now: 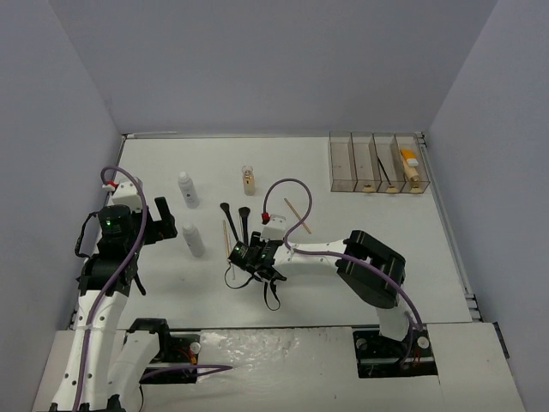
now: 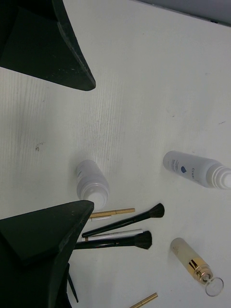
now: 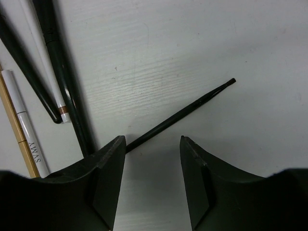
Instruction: Organize the makeup
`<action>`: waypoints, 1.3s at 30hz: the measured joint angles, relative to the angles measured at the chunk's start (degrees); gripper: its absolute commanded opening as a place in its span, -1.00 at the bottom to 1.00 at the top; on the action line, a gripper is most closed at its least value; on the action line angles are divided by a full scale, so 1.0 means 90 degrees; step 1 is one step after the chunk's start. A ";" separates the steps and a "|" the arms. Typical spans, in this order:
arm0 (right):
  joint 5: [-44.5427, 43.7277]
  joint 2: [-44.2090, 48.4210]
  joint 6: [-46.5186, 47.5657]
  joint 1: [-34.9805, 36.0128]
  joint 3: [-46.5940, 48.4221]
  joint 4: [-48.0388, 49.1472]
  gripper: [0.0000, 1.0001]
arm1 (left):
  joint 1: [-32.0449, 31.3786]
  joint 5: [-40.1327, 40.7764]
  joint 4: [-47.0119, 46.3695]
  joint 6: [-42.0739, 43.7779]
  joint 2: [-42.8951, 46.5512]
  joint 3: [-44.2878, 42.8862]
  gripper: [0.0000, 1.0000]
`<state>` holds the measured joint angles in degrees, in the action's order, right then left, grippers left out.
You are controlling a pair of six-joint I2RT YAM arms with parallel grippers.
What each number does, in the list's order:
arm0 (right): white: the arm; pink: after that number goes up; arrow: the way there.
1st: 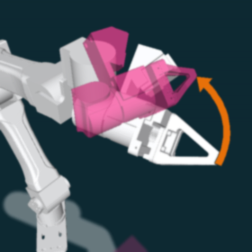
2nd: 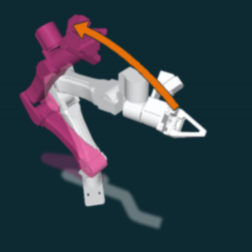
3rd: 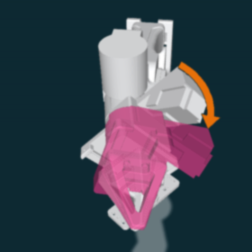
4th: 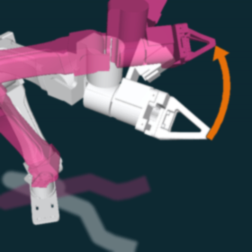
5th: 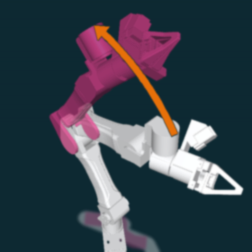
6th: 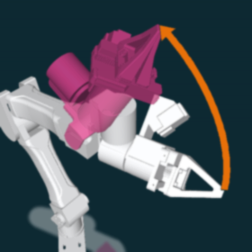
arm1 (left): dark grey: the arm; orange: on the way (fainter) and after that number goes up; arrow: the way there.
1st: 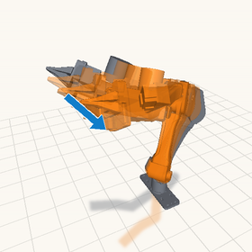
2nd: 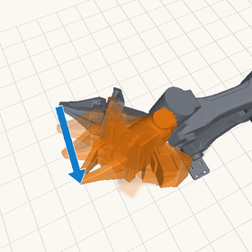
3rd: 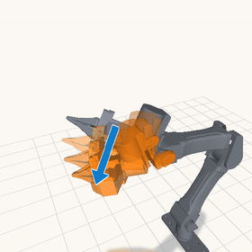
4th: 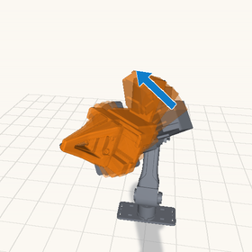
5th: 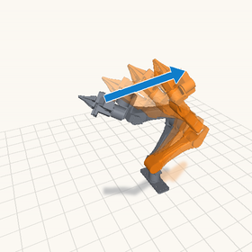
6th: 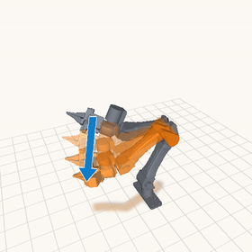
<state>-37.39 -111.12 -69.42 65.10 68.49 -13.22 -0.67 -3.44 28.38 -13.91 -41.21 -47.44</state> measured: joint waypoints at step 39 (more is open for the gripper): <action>0.0147 0.0189 0.3280 -0.0992 -0.0495 0.0615 -1.00 | 0.0000 0.0058 0.0002 0.0000 0.0043 0.0000 0.94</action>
<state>-36.06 -109.41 -39.90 56.17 64.03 -7.68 -0.67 -2.92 28.40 -13.91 -40.82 -47.44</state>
